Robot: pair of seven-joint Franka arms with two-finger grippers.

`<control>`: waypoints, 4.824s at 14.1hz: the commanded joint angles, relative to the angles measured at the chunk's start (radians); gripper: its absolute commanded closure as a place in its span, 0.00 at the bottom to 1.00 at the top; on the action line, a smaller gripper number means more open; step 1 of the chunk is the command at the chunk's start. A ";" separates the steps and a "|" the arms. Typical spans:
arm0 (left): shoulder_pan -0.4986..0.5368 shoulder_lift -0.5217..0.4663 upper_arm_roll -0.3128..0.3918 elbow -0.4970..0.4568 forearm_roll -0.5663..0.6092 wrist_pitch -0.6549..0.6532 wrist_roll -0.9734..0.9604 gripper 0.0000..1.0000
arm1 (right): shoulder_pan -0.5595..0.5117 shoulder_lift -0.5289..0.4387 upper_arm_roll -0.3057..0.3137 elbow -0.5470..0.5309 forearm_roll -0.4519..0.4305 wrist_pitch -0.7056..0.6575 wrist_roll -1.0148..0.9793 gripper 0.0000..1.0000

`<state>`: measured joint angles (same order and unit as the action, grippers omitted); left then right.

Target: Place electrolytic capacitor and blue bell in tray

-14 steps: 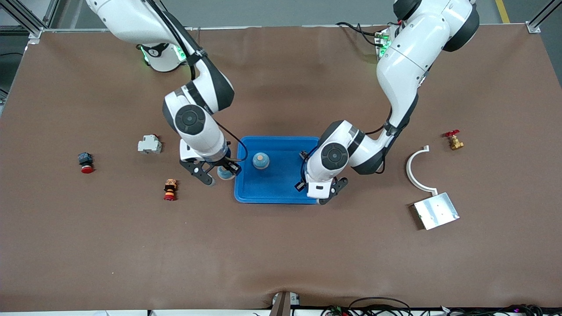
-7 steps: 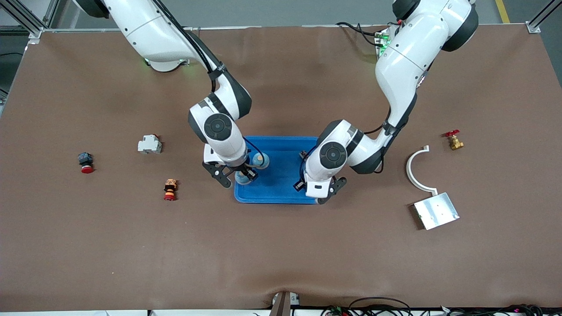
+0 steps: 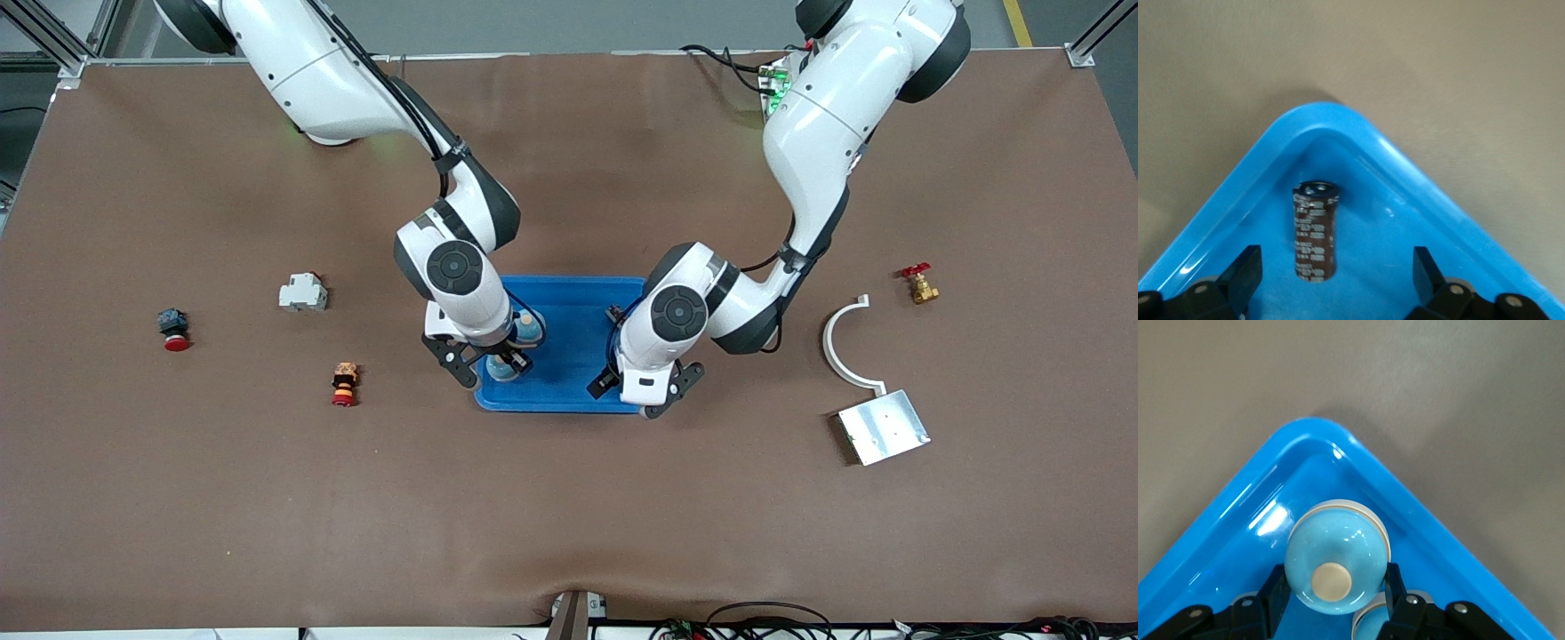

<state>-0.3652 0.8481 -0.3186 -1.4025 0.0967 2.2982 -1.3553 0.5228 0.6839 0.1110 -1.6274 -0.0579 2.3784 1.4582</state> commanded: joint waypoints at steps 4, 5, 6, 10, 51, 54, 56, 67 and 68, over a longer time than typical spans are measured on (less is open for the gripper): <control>0.022 -0.162 0.012 -0.016 0.000 -0.219 -0.021 0.00 | 0.052 0.074 -0.021 0.084 -0.042 -0.005 0.091 1.00; 0.029 -0.181 0.012 -0.021 0.001 -0.258 -0.018 0.00 | 0.054 0.080 -0.021 0.092 -0.046 -0.005 0.097 1.00; 0.040 -0.202 0.012 -0.021 0.004 -0.307 -0.008 0.00 | 0.056 0.083 -0.021 0.093 -0.046 -0.005 0.097 1.00; 0.130 -0.315 0.009 -0.097 0.047 -0.482 0.183 0.00 | 0.057 0.091 -0.022 0.093 -0.048 0.007 0.097 1.00; 0.727 -0.793 0.010 -0.301 -0.109 -0.644 1.363 0.00 | -0.188 -0.154 -0.016 0.207 -0.071 -0.533 -0.578 0.00; 0.729 -0.776 0.010 -0.245 -0.109 -0.658 1.360 0.00 | -0.283 -0.216 -0.017 0.207 -0.071 -0.613 -0.844 0.00; 0.730 -0.773 0.009 -0.246 -0.109 -0.661 1.360 0.00 | -0.352 -0.237 -0.017 0.205 -0.071 -0.640 -1.020 0.00; 0.703 -0.771 0.038 -0.248 -0.109 -0.714 1.368 0.00 | -0.524 -0.346 -0.017 0.204 -0.076 -0.680 -1.355 0.00; 0.665 -0.770 0.074 -0.248 -0.107 -0.714 1.366 0.00 | -0.539 -0.360 -0.019 0.204 -0.072 -0.680 -1.406 0.00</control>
<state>0.3468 0.0695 -0.2916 -1.6742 0.0085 1.6078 -0.0006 0.0319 0.3714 0.0741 -1.3996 -0.1224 1.7037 0.1289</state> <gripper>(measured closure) 0.000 0.000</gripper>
